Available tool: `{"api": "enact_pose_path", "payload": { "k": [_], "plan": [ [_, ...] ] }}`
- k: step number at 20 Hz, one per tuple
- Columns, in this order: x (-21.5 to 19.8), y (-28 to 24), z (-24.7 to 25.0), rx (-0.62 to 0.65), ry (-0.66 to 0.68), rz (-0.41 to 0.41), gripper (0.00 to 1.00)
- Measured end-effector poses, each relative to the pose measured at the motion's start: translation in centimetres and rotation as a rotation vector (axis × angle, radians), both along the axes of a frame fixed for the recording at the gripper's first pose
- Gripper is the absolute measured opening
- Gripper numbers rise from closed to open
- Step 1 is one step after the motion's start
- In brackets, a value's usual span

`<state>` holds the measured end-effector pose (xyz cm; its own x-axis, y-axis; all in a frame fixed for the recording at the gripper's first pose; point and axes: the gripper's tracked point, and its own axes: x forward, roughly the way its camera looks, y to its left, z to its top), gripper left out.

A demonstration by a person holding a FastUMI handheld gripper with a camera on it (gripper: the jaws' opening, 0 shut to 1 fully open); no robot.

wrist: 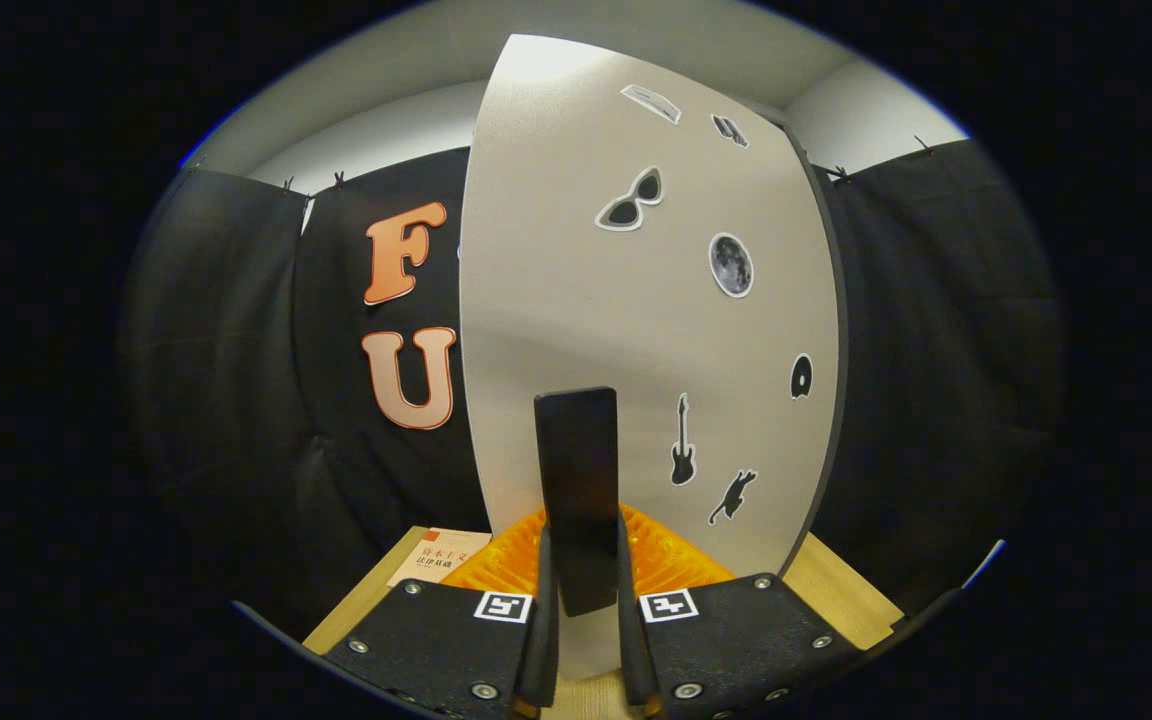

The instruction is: Open the shoe cabinet door, grab the shoes and put them into the shoe cabinet, then close the shoe cabinet door.

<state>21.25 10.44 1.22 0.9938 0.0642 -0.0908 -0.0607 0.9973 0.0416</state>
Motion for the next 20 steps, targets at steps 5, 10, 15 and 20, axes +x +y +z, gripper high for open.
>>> {"api": "enact_pose_path", "payload": {
  "k": [5, 10, 15, 20],
  "plan": [
    [-1.0, -1.0, -0.1, -0.002, 0.006, -0.016, 0.25],
    [-1.8, -2.1, -0.2, 0.008, 0.003, -0.024, 0.23],
    [-2.5, -3.2, -0.2, 0.013, 0.001, -0.042, 0.22],
    [-3.3, -4.4, -0.3, 0.018, 0.004, -0.068, 0.22]
  ]
}}
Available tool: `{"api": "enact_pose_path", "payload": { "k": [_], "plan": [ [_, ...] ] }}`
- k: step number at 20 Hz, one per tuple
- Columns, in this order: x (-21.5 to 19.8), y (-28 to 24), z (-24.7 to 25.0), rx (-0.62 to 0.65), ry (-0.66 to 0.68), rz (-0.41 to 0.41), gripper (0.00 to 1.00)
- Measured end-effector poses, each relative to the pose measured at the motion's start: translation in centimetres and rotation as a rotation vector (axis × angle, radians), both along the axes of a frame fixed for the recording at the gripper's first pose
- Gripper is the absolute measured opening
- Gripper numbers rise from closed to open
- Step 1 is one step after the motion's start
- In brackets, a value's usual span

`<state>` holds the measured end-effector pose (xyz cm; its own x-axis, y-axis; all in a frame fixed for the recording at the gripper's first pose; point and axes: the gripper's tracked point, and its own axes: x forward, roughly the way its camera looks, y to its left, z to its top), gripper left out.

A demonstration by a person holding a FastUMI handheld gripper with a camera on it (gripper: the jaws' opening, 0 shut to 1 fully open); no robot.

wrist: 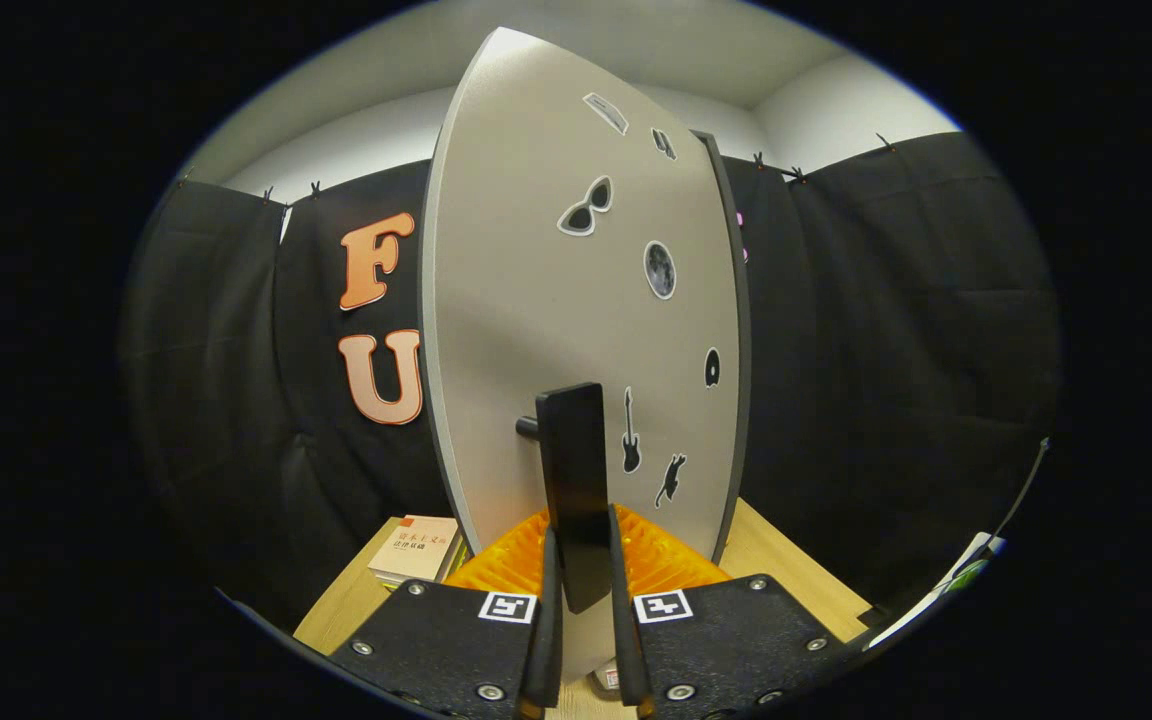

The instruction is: Open the shoe cabinet door, grab the shoes and put them into the shoe cabinet, then close the shoe cabinet door.

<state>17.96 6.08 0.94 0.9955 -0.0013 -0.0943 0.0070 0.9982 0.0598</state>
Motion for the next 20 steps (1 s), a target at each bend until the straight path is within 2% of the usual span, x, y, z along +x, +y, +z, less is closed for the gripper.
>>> {"api": "enact_pose_path", "payload": {
  "k": [20],
  "plan": [
    [-2.4, -7.4, -0.9, 0.014, 0.023, -0.149, 0.21]
  ]
}}
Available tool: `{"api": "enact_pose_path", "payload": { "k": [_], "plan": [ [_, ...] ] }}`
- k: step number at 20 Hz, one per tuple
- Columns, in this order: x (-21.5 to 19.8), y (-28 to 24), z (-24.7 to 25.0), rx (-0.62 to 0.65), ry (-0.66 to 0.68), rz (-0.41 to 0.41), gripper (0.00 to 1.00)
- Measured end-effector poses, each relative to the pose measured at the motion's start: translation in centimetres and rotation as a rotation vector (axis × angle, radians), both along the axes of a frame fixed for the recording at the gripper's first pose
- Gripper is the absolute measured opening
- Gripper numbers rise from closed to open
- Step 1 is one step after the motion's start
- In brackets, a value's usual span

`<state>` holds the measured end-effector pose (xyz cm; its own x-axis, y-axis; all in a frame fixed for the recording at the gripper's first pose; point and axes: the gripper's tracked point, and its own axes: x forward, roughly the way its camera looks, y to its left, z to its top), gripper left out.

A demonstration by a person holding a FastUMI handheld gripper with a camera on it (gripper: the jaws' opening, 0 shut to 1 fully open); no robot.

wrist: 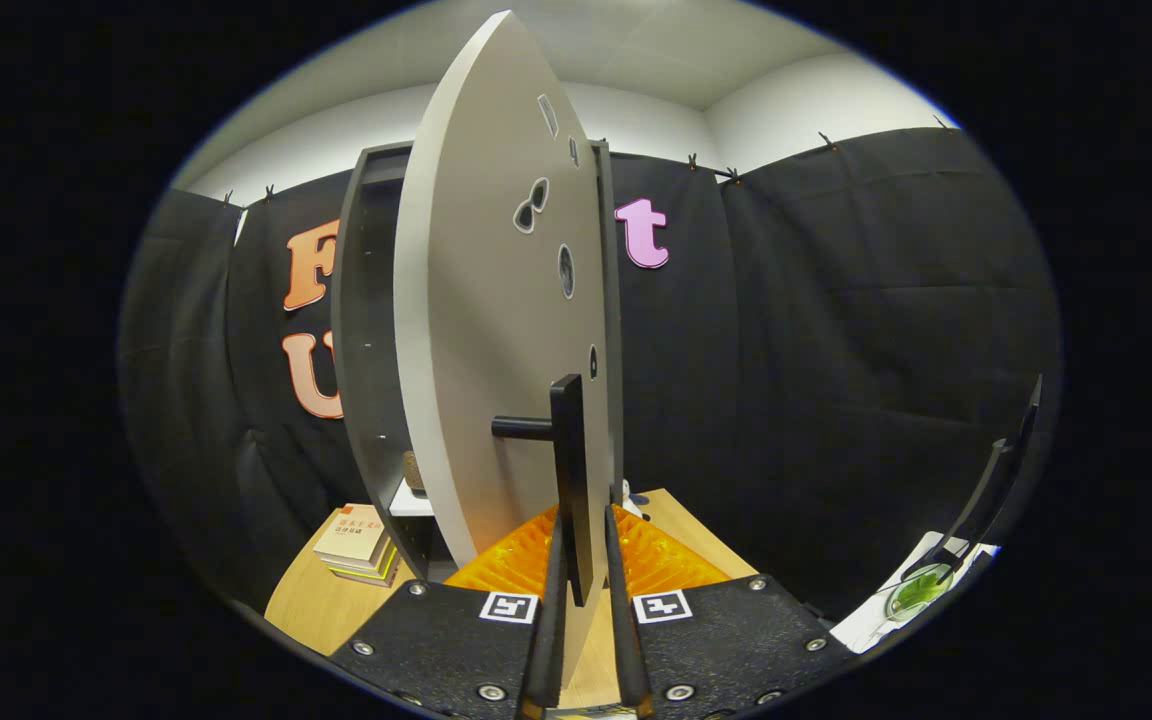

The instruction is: Open the shoe cabinet door, grab the shoes and put them into the shoe cabinet, then close the shoe cabinet door.

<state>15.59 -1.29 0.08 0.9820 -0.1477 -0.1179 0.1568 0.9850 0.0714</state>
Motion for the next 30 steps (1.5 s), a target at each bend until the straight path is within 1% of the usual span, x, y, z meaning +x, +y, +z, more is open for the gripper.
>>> {"api": "enact_pose_path", "payload": {
  "k": [7, 12, 17, 23, 25, 27, 30],
  "plan": [
    [-1.0, -5.2, -1.1, 0.033, 0.002, -0.058, 0.21],
    [-1.6, -8.2, -1.0, 0.026, -0.012, -0.091, 0.21],
    [-2.4, -10.8, -1.2, 0.024, -0.017, -0.146, 0.14],
    [-3.4, -13.5, -1.3, -0.002, -0.008, -0.213, 0.14],
    [-3.3, -13.3, -1.1, 0.021, -0.014, -0.205, 0.14],
    [-3.6, -13.9, -1.4, 0.015, -0.012, -0.214, 0.14],
    [-3.7, -13.1, -1.3, 0.027, -0.014, -0.205, 0.14]
  ]
}}
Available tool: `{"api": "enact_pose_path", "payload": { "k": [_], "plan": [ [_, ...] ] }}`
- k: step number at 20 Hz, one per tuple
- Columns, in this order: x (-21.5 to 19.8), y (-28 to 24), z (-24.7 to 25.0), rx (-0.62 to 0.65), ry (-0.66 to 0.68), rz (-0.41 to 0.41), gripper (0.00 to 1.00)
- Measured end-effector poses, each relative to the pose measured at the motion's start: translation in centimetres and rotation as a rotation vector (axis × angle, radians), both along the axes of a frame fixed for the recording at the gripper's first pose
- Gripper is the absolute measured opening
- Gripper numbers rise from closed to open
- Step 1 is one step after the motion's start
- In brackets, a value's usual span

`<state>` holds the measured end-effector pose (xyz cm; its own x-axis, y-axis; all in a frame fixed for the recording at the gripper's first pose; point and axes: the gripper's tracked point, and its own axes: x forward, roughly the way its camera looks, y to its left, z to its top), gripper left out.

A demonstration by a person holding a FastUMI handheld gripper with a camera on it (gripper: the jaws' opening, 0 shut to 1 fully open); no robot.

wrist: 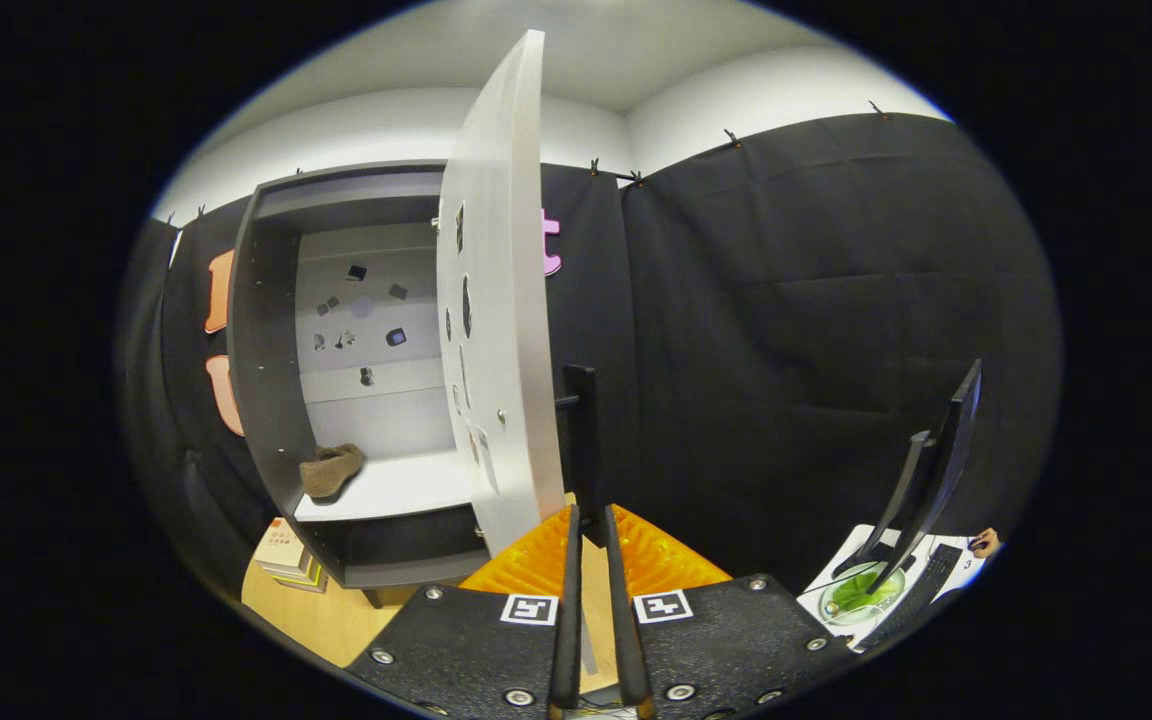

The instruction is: Open the shoe cabinet door, grab the shoes and put them into the shoe cabinet, then close the shoe cabinet door.

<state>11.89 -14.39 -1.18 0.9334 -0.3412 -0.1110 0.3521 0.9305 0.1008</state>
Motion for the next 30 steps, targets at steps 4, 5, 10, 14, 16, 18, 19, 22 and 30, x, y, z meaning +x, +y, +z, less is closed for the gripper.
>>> {"api": "enact_pose_path", "payload": {
  "k": [4, 5, 10, 14, 16, 18, 19, 22, 30],
  "plan": [
    [-0.5, 0.8, 0.1, -0.008, 0.006, 0.008, 0.14],
    [-0.7, 0.9, 0.0, -0.010, 0.009, 0.007, 0.14],
    [-1.4, 2.9, -0.1, -0.016, 0.029, 0.022, 0.14],
    [-2.1, 5.5, -1.8, -0.020, 0.079, 0.051, 0.14],
    [-2.2, 7.2, -3.2, -0.030, 0.115, 0.078, 0.14],
    [-2.0, 9.1, -5.2, -0.038, 0.162, 0.112, 0.14],
    [-1.9, 10.5, -6.3, -0.034, 0.184, 0.136, 0.14],
    [-0.9, 14.7, -9.1, -0.014, 0.225, 0.218, 0.16],
    [3.0, 22.3, -18.7, 0.052, 0.373, 0.358, 0.16]
  ]
}}
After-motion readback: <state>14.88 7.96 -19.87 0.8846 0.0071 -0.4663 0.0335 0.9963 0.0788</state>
